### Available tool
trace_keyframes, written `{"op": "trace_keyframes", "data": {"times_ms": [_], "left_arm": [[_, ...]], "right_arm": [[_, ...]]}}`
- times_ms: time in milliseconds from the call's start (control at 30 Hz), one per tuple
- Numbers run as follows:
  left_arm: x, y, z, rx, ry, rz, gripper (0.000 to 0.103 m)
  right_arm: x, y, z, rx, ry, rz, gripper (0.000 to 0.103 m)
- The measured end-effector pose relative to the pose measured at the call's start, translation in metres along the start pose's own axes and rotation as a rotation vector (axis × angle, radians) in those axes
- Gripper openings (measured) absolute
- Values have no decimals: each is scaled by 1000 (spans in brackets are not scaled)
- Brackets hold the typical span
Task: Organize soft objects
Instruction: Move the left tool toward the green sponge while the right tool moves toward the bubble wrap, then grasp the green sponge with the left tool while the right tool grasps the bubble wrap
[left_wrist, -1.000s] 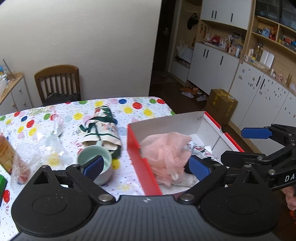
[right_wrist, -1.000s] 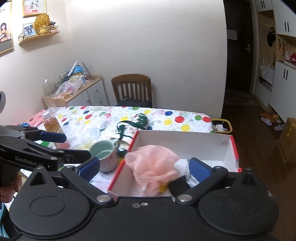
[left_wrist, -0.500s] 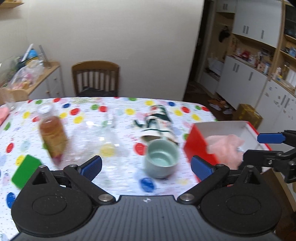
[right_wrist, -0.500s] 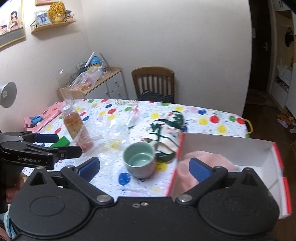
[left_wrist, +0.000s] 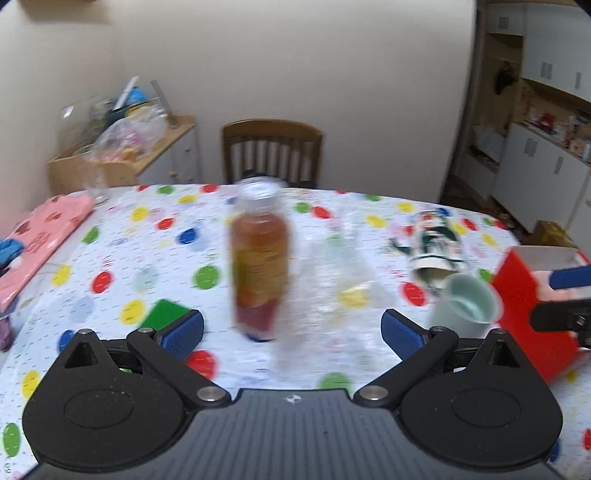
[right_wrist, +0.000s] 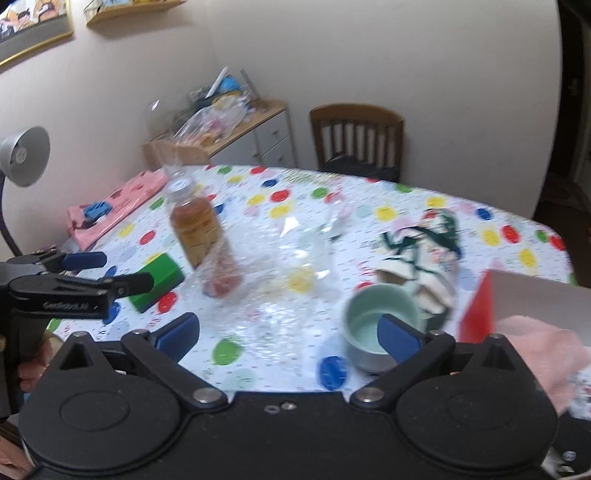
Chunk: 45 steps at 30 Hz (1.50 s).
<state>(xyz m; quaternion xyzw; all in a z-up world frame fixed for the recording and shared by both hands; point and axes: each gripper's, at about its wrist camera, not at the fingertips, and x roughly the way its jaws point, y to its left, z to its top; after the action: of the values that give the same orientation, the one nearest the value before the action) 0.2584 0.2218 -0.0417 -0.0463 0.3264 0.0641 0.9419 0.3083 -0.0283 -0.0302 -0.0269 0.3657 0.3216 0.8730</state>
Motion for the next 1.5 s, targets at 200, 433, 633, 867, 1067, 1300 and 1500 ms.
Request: {"op": "trace_keyframes", "data": {"times_ms": [200, 433, 633, 867, 1067, 1300, 1500], "left_arm": [[26, 49, -8, -33, 33, 48, 103], [60, 87, -19, -37, 90, 102, 103], [88, 112, -25, -36, 144, 122, 103], [112, 119, -31, 5, 182, 109, 103], [133, 127, -32, 11, 205, 111, 103], [145, 131, -38, -25, 215, 112, 103], [149, 136, -41, -55, 217, 122, 102]], "right_arm": [[34, 34, 11, -30, 23, 39, 102], [83, 52, 15, -4, 74, 26, 102], [133, 54, 6, -10, 147, -44, 102], [172, 51, 5, -7, 186, -93, 102], [196, 50, 4, -13, 208, -123, 102], [212, 50, -2, -18, 220, -159, 97], [216, 57, -6, -49, 237, -163, 81]]}}
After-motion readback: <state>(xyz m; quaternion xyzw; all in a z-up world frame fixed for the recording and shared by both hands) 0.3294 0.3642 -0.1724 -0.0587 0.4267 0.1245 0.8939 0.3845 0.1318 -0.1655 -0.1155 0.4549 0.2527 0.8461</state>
